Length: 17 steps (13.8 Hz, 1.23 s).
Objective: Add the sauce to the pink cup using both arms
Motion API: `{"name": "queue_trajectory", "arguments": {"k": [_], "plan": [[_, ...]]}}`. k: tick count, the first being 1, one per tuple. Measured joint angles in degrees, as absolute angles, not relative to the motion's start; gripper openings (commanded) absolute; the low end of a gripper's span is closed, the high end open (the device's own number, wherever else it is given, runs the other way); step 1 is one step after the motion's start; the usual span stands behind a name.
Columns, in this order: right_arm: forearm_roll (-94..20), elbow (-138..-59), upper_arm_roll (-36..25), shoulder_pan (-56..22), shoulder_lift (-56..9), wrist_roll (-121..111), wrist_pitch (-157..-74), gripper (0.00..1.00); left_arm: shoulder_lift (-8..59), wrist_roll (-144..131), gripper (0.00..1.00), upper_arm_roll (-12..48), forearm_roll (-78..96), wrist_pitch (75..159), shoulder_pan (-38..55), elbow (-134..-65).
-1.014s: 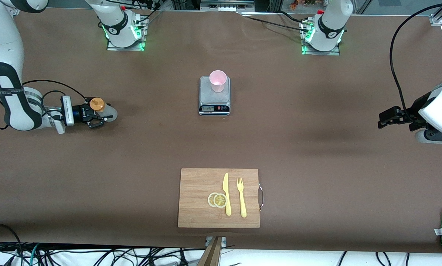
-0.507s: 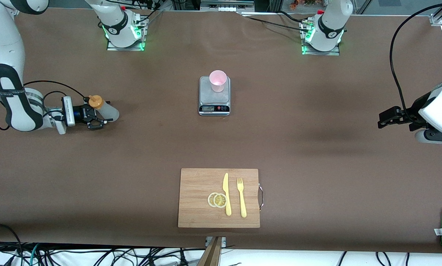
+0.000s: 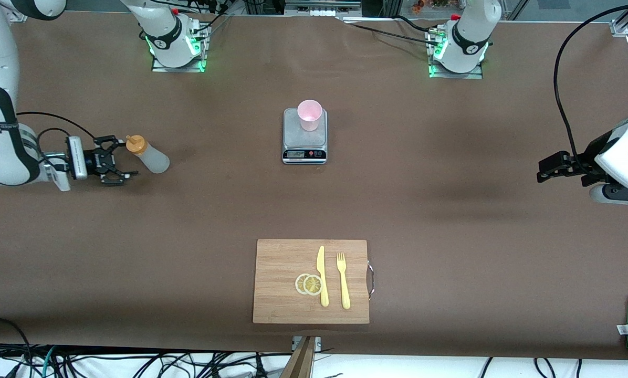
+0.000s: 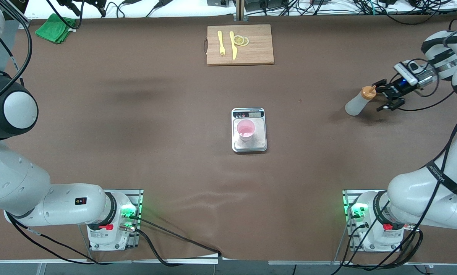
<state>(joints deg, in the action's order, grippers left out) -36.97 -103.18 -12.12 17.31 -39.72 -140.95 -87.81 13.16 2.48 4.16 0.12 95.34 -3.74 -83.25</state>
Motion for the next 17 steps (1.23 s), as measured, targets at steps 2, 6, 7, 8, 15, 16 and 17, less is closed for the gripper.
{"name": "queue_trajectory", "arguments": {"k": [2,6,7,8,15,16,17], "plan": [[-29.9,-102.4,-12.89,17.72,-34.87,-134.61,-89.99,1.0,13.18,2.48,1.0,4.16,0.12,95.34,-3.74,-83.21],[-20.14,-102.27,-12.81,16.72,-20.88,-113.4,-90.64,1.0,13.2,2.48,1.0,4.15,0.12,95.35,-3.74,-83.16],[-18.56,-102.4,-12.75,15.7,-18.28,-107.41,-90.65,1.0,13.2,2.48,1.0,4.15,0.12,95.34,-3.74,-83.16],[-17.23,-102.58,-12.7,14.41,-16.38,-101.66,-90.71,1.0,13.2,2.48,1.0,4.16,0.12,95.35,-3.74,-83.16],[-8.94,-102.82,-9.92,4.11,-8.91,-59.05,-93.62,1.0,13.22,2.48,1.0,4.15,0.12,95.35,-3.74,-83.13],[-8.35,-102.82,-9.47,3.18,-8.49,-53.85,-93.91,1.0,13.22,2.48,1.0,4.15,0.12,95.35,-3.74,-83.12],[-7.57,-102.83,-9.28,2.25,-8.25,-48.61,-94.36,1.0,13.22,2.48,1.0,4.16,0.12,95.35,-3.74,-83.12]]}}
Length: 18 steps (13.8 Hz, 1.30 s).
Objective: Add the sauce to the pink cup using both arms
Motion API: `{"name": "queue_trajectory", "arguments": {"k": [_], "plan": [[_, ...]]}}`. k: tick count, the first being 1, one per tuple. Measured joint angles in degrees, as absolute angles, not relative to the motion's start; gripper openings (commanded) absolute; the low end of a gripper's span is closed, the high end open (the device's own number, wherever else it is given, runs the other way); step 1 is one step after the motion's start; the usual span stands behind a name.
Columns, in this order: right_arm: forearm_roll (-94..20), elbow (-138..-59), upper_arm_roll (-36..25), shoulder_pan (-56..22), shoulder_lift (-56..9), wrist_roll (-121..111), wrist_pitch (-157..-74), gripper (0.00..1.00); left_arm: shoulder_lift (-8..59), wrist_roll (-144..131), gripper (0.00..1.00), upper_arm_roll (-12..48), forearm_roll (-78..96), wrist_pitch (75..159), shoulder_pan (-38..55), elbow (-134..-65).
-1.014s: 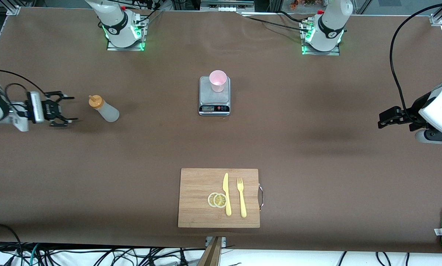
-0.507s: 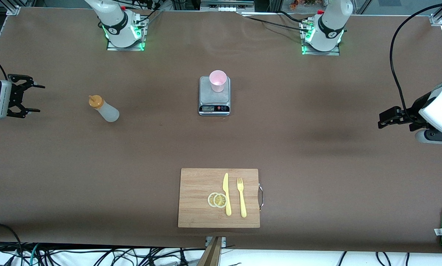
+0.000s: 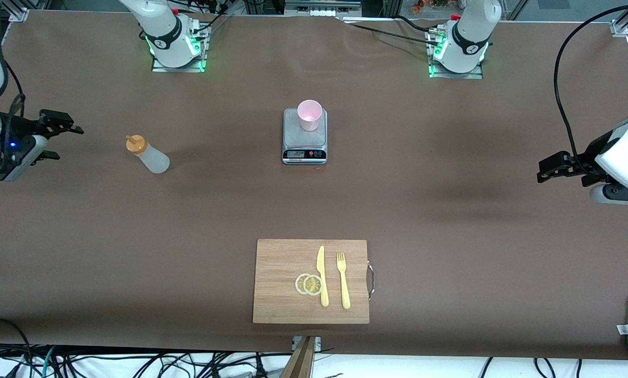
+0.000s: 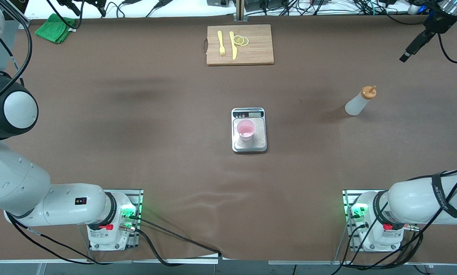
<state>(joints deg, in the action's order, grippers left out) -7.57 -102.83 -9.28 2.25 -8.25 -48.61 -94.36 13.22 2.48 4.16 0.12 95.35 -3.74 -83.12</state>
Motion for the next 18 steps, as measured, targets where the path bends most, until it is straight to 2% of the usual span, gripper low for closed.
{"name": "queue_trajectory", "arguments": {"k": [3,5,10,14,18], "plan": [[-4.53,-102.8,-8.63,-0.13,-7.49,-32.54,-96.67,1.0,13.22,2.48,1.0,4.16,0.12,95.35,-3.74,-83.12],[-2.25,-101.96,-5.95,-0.35,-6.76,-22.32,-97.19,1.0,13.22,2.48,1.0,4.16,0.12,95.35,-3.74,-83.11],[1.96,-94.45,-3.95,-2.16,-6.28,1.77,-89.98,1.0,13.23,2.48,1.0,4.16,0.12,95.34,-3.74,-83.08],[2.16,-88.44,-4.27,-2.17,-6.26,4.55,-85.9,1.0,13.23,2.48,1.0,4.16,0.12,95.35,-3.74,-83.04],[2.14,-84.34,-5.1,-2.2,-6.26,4.83,-85.58,1.0,13.23,2.48,1.0,4.26,0.12,95.34,-3.68,-83.03]]}}
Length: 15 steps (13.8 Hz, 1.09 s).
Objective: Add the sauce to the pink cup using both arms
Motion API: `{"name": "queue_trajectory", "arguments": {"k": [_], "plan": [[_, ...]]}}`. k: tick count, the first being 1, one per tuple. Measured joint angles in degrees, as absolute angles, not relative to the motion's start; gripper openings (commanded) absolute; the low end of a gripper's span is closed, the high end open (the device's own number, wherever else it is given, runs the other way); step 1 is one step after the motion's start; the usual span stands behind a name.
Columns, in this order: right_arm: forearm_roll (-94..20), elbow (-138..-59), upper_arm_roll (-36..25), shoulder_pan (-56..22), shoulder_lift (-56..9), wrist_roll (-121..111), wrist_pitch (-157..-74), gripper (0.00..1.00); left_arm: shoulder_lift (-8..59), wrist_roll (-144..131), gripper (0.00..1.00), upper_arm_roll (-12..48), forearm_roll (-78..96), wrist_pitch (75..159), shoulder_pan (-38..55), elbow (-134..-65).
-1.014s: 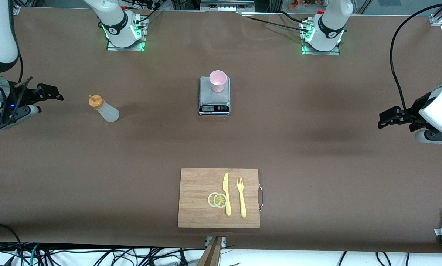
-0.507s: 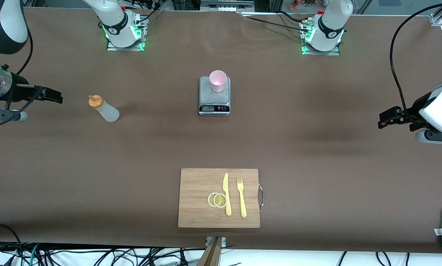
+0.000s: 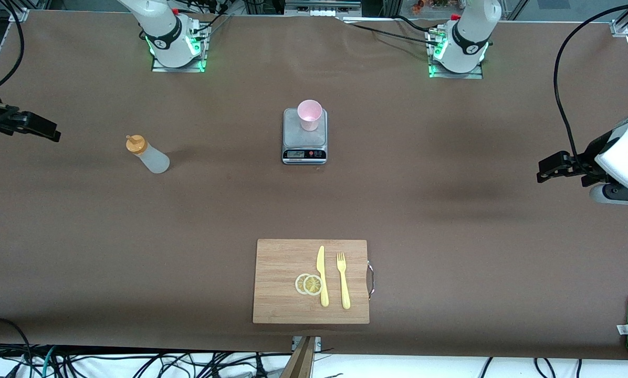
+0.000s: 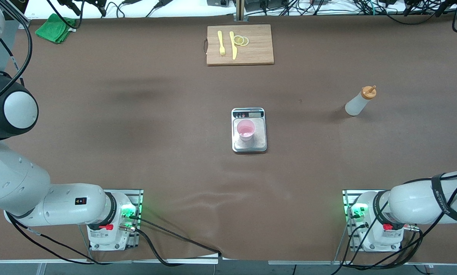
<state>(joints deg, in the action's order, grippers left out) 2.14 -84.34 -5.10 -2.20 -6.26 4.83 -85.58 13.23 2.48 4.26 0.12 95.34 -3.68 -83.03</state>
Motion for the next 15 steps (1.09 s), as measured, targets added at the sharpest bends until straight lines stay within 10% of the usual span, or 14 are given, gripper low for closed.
{"name": "queue_trajectory", "arguments": {"k": [15], "plan": [[-1.43,-83.87,-11.26,-3.99,-6.33,1.56,-85.95,1.0,13.23,2.48,1.0,4.49,0.12,95.34,-3.63,-83.02]]}}
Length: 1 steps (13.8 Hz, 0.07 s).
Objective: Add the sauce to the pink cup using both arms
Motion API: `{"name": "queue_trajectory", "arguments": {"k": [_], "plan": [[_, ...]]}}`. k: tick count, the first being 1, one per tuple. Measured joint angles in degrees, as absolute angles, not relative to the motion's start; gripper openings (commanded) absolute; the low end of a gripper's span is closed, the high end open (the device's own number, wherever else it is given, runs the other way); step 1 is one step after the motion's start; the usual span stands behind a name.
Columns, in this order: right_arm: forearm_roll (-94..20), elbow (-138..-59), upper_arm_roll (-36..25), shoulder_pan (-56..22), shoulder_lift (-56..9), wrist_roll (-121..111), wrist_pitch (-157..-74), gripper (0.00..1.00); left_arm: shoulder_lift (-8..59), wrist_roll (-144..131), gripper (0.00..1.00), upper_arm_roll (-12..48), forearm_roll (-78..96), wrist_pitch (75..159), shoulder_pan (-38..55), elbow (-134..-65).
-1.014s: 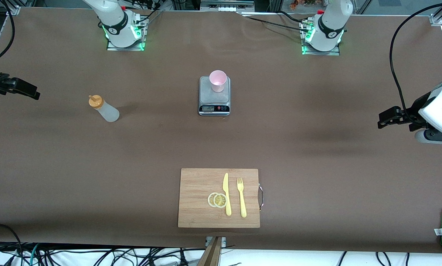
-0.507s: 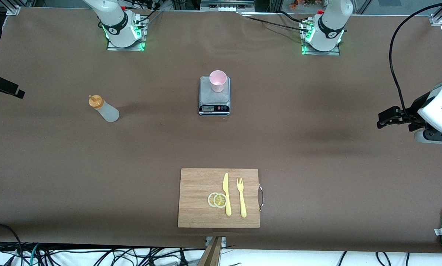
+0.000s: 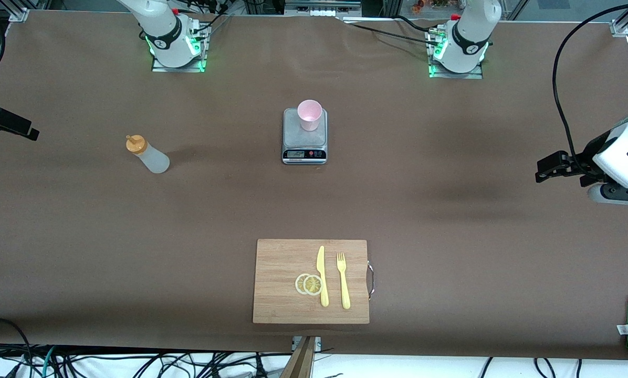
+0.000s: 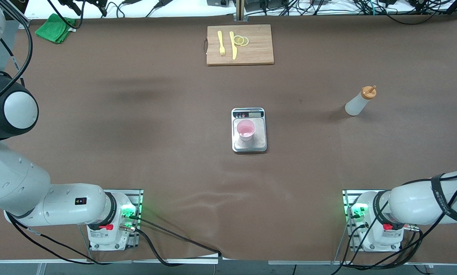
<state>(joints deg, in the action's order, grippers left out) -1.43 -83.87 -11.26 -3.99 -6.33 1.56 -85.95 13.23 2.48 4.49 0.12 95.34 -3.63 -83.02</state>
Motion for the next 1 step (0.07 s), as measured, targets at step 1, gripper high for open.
{"name": "queue_trajectory", "arguments": {"k": [1], "plan": [[-1.43,-83.87,-11.26,-4.03,-6.34,1.58,-86.12,1.0,13.23,2.48,1.0,4.53,0.12,95.34,-3.62,-83.02]]}}
